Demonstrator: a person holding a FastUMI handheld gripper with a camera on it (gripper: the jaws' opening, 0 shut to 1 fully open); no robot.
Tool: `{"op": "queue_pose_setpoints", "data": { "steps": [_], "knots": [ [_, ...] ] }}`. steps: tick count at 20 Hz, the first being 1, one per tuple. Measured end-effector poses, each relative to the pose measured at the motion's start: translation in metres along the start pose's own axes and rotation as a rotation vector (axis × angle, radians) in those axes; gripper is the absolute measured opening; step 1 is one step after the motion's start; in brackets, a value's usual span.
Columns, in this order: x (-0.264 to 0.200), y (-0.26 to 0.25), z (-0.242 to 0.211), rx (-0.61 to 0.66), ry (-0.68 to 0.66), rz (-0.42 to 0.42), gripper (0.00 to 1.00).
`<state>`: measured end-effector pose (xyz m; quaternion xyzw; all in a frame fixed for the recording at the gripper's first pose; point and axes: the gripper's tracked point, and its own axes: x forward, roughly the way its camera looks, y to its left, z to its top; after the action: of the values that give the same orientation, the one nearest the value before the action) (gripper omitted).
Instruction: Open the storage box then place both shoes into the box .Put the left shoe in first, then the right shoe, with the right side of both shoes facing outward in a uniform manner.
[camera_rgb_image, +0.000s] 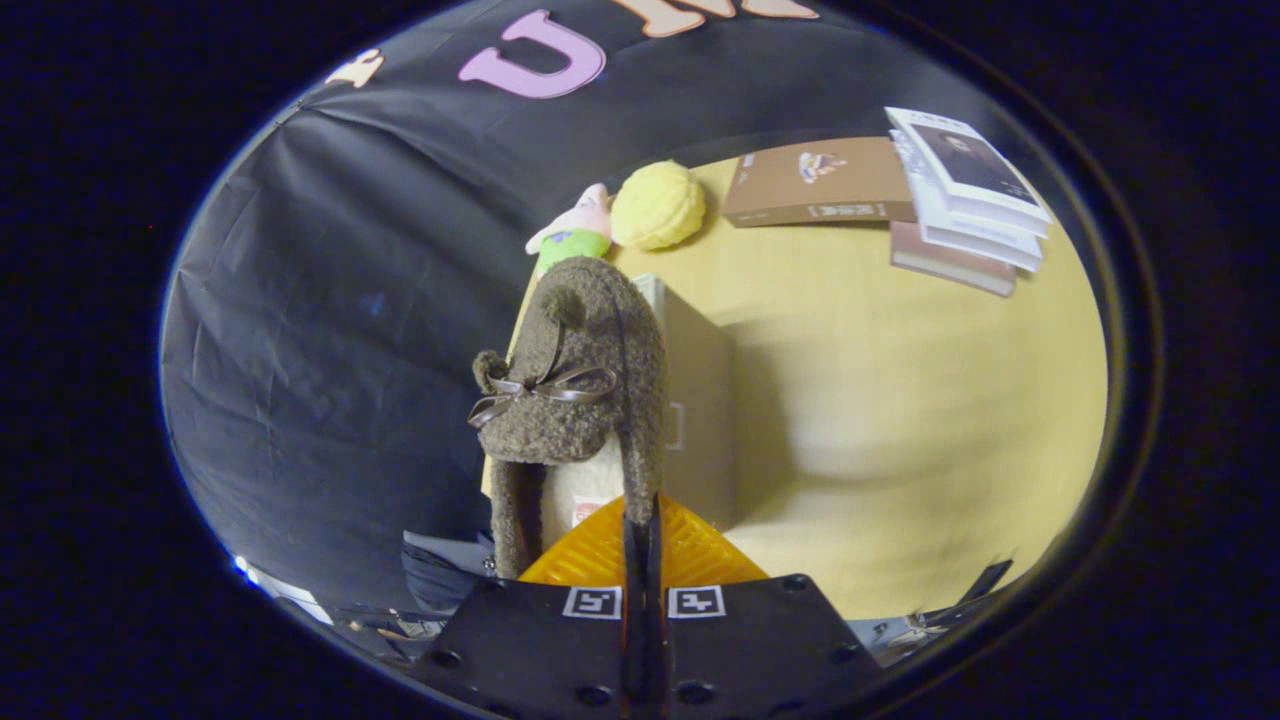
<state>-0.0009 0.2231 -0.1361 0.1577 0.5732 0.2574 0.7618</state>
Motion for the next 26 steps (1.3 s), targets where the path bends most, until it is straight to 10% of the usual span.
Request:
{"op": "queue_pose_setpoints", "data": {
  "steps": [4, 10, 16, 18, 25, 26],
  "knots": [
    [0.042, 0.026, -0.006, -0.035, 0.045, -0.009, 0.03],
    [0.087, -0.007, -0.01, -0.134, 0.04, -0.251, 0.05],
    [0.09, 0.003, -0.013, -0.174, 0.023, -0.221, 0.08],
    [0.083, 0.014, -0.007, -0.165, -0.003, -0.169, 0.16],
    [0.043, 0.022, 0.005, -0.163, -0.118, -0.097, 1.0],
    [0.038, 0.018, 0.009, -0.158, -0.141, -0.098, 1.0]
  ]
}}
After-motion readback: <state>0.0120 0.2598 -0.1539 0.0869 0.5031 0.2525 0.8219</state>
